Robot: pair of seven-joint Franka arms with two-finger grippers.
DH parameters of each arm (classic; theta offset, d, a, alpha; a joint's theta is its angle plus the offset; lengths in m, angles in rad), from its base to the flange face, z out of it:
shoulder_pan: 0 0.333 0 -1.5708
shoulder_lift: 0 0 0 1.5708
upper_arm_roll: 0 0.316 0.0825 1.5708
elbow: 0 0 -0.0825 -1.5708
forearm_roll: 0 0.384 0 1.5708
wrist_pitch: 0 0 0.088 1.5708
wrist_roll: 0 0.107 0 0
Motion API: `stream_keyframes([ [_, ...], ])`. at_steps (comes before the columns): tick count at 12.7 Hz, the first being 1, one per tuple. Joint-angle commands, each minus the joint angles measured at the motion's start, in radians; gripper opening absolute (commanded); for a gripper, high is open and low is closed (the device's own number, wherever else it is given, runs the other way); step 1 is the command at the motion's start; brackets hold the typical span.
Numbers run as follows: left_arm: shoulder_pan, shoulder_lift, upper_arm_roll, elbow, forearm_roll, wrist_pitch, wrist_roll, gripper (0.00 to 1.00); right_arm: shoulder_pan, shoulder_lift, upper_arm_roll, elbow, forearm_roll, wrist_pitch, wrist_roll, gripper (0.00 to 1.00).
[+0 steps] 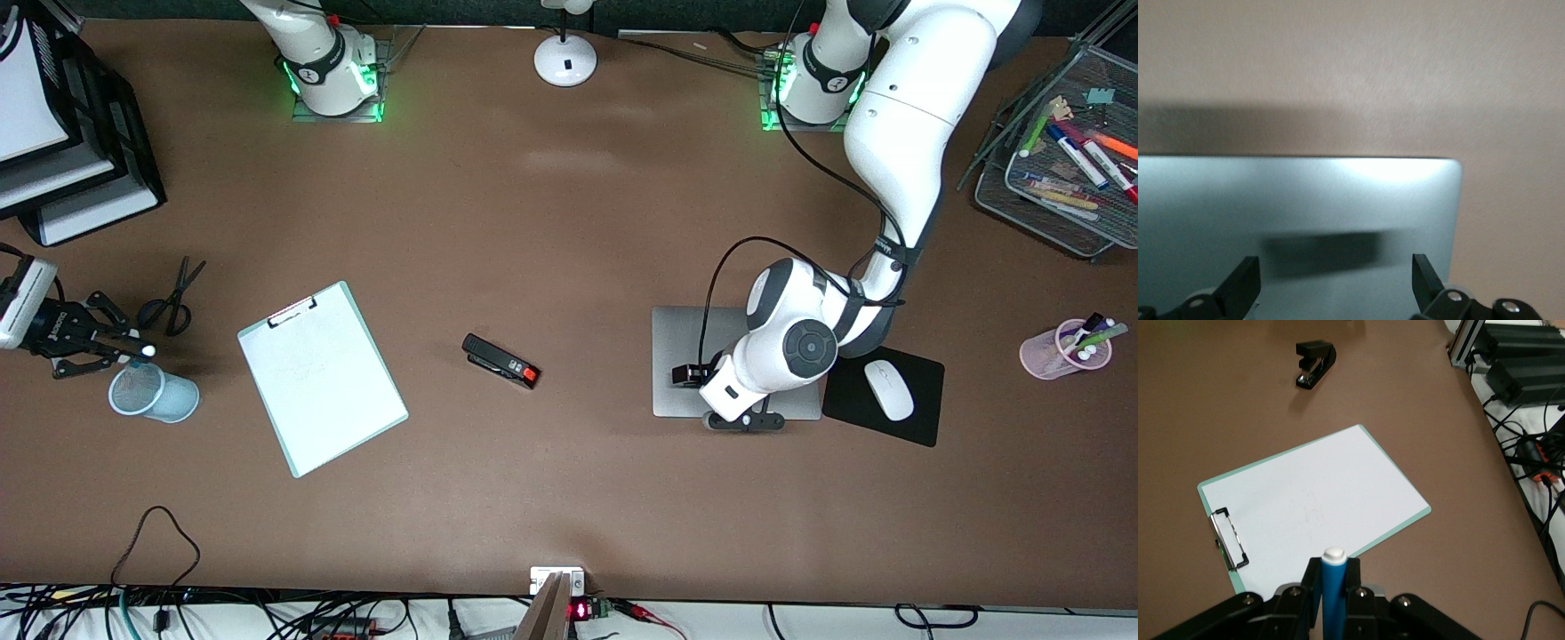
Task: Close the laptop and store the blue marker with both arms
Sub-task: 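Lower the marker into the cup while the left gripper closes the lid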
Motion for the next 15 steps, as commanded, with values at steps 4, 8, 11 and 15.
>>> stream_keyframes([
  [4,0.005,-0.133,0.003,0.033,0.023,-0.184,-0.009,1.0,-0.067,0.052,0.017,0.091,0.113,-0.089,-0.09,0.09],
  [8,0.022,-0.251,0.006,0.032,0.023,-0.277,-0.007,1.0,-0.093,0.098,0.015,0.116,0.146,-0.113,-0.092,0.09],
  [11,0.043,-0.34,0.006,0.033,0.025,-0.384,-0.006,1.0,-0.104,0.122,0.015,0.107,0.159,-0.129,-0.09,0.09],
  [15,0.079,-0.441,0.009,0.035,0.025,-0.488,-0.006,1.0,-0.127,0.151,0.015,0.103,0.155,-0.129,-0.101,0.09],
])
